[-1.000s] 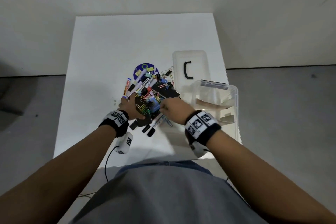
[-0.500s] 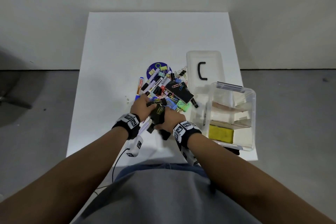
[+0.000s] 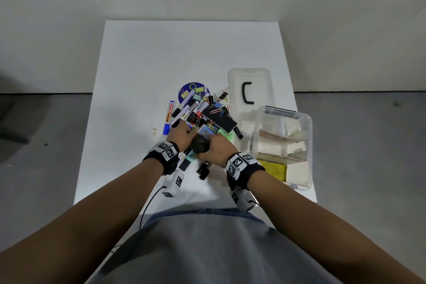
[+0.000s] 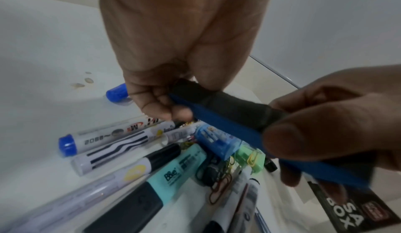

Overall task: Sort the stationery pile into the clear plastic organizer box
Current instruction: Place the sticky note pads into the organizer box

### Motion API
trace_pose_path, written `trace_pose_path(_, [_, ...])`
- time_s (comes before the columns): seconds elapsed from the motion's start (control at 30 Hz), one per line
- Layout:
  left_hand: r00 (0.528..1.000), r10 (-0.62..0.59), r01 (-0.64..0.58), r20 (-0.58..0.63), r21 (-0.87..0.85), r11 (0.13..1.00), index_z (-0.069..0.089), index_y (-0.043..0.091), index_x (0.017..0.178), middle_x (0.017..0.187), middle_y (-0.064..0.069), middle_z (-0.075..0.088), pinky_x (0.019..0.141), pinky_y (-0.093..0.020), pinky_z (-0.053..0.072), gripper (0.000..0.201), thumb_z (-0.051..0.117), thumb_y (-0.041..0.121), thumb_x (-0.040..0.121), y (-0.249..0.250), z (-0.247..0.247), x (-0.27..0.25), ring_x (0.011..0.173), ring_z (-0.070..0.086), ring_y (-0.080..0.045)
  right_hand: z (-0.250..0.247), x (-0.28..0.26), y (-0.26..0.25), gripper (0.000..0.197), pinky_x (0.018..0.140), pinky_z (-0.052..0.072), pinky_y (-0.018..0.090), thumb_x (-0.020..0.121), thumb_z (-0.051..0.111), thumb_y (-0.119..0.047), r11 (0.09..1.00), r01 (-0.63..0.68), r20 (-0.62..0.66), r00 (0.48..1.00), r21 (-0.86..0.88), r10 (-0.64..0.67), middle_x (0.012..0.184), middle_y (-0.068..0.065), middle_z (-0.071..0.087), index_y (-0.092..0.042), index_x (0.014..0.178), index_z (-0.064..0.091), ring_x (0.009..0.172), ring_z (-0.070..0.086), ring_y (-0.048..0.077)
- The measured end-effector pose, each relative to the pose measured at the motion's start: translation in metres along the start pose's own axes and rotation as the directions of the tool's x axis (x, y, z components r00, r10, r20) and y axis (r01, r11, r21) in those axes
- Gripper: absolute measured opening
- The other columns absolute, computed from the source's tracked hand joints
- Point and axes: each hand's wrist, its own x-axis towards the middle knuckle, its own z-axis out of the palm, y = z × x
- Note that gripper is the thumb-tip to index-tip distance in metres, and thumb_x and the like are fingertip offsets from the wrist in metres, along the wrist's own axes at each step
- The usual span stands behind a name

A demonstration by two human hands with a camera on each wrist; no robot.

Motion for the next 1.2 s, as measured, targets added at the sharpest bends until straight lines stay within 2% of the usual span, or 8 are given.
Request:
trace_pose_path(0.23, [0.999, 0.026, -0.028, 0.031, 0.081, 0.996, 0.058, 0.015, 0.118, 0.113, -0.012, 0.066, 0.086, -0.035, 0.05, 0.031, 0.046, 0.034, 0.097, -0.001, -0.001, -0.007, 0.101, 0.062, -0.03, -0.016, -0.017, 0.01, 0.067, 0.064, 0.041, 0.029, 0.07, 0.076, -0.033, 0.996, 0.021, -0.007, 1.0, -0.083, -0.021, 0.099, 0.006, 0.049, -0.006, 0.118, 0.039, 0.081, 0.052, 0.021])
trace_pose_path(0.4, [0.893, 0.267, -0.235, 0.363, -0.131, 0.963, 0.064, 0.018, 0.108, 0.1, 0.005, 0.066, 0.086, -0.026, 0.045, 0.032, 0.06, 0.044, 0.09, 0.013, 0.0, -0.024, 0.093, 0.062, -0.012, -0.026, -0.023, 0.016, 0.081, 0.047, 0.033, 0.018, 0.068, 0.081, -0.025, 0.997, 0.078, -0.006, 0.997, 0.009, -0.078, 0.09, 0.003, 0.049, -0.003, 0.123, 0.027, 0.074, 0.054, 0.02])
trace_pose_path(0.57, [0.921, 0.294, -0.281, 0.255, -0.088, 0.956, 0.061, 0.014, 0.088, 0.089, -0.01, 0.068, 0.079, -0.036, 0.048, 0.008, 0.058, 0.021, 0.093, 0.015, 0.009, -0.024, 0.084, 0.063, -0.027, -0.03, -0.032, 0.022, 0.071, 0.046, 0.032, 0.021, 0.071, 0.08, -0.025, 0.994, 0.112, 0.016, 0.994, 0.003, -0.112, 0.08, 0.0, 0.049, -0.005, 0.118, 0.031, 0.055, 0.048, 0.012])
trace_pose_path(0.63, [0.948, 0.275, -0.28, 0.159, 0.01, 0.96, 0.055, 0.014, 0.086, 0.087, -0.01, 0.064, 0.074, -0.035, 0.045, 0.009, 0.053, 0.015, 0.095, 0.018, 0.013, -0.025, 0.082, 0.059, -0.028, -0.037, -0.037, 0.02, 0.06, 0.056, 0.04, 0.026, 0.075, 0.077, -0.029, 0.99, 0.136, 0.054, 0.99, -0.029, -0.134, 0.091, 0.006, 0.057, -0.008, 0.115, 0.037, 0.065, 0.054, 0.02])
trace_pose_path(0.73, [0.976, 0.216, -0.219, 0.039, 0.094, 0.971, 0.061, 0.009, 0.108, 0.108, -0.01, 0.066, 0.086, -0.039, 0.048, 0.025, 0.044, 0.026, 0.1, 0.018, 0.009, -0.022, 0.097, 0.061, -0.028, -0.05, -0.047, 0.022, 0.042, 0.063, 0.045, 0.028, 0.088, 0.061, -0.036, 0.985, 0.125, 0.162, 0.981, -0.117, -0.105, 0.099, 0.01, 0.064, -0.011, 0.119, 0.048, 0.077, 0.06, 0.025])
trace_pose_path(0.87, [0.922, 0.313, -0.25, 0.23, -0.265, 0.931, 0.063, 0.019, 0.111, 0.107, 0.001, 0.066, 0.086, -0.033, 0.052, 0.047, 0.033, 0.053, 0.099, 0.04, -0.003, -0.044, 0.1, 0.062, -0.013, -0.077, -0.065, 0.036, 0.038, 0.074, 0.057, 0.043, 0.101, 0.034, -0.039, 0.998, 0.031, 0.196, 0.98, 0.046, -0.04, 0.099, 0.016, 0.063, -0.009, 0.11, 0.054, 0.082, 0.069, 0.033])
trace_pose_path(1.07, [0.839, 0.508, -0.444, 0.194, -0.294, 0.846, 0.061, 0.014, 0.093, 0.084, 0.0, 0.06, 0.066, -0.019, 0.043, 0.033, 0.04, 0.039, 0.101, 0.098, 0.007, -0.069, 0.069, 0.053, 0.0, -0.109, -0.093, 0.061, 0.028, 0.078, 0.047, 0.039, 0.096, 0.048, -0.041, 0.988, 0.092, 0.003, 0.996, -0.127, -0.093, 0.1, 0.009, 0.064, -0.016, 0.108, 0.054, 0.09, 0.058, 0.025])
trace_pose_path(1.2, [0.895, 0.43, -0.364, 0.116, -0.364, 0.857, 0.063, 0.013, 0.106, 0.093, -0.002, 0.066, 0.068, -0.021, 0.052, 0.034, 0.039, 0.037, 0.102, 0.122, 0.022, -0.057, 0.08, 0.063, -0.01, -0.124, -0.117, 0.091, 0.023, 0.083, 0.05, 0.044, 0.088, 0.059, -0.021, 0.975, 0.08, -0.142, 0.984, -0.206, -0.111, 0.106, 0.01, 0.059, -0.014, 0.11, 0.057, 0.097, 0.058, 0.029])
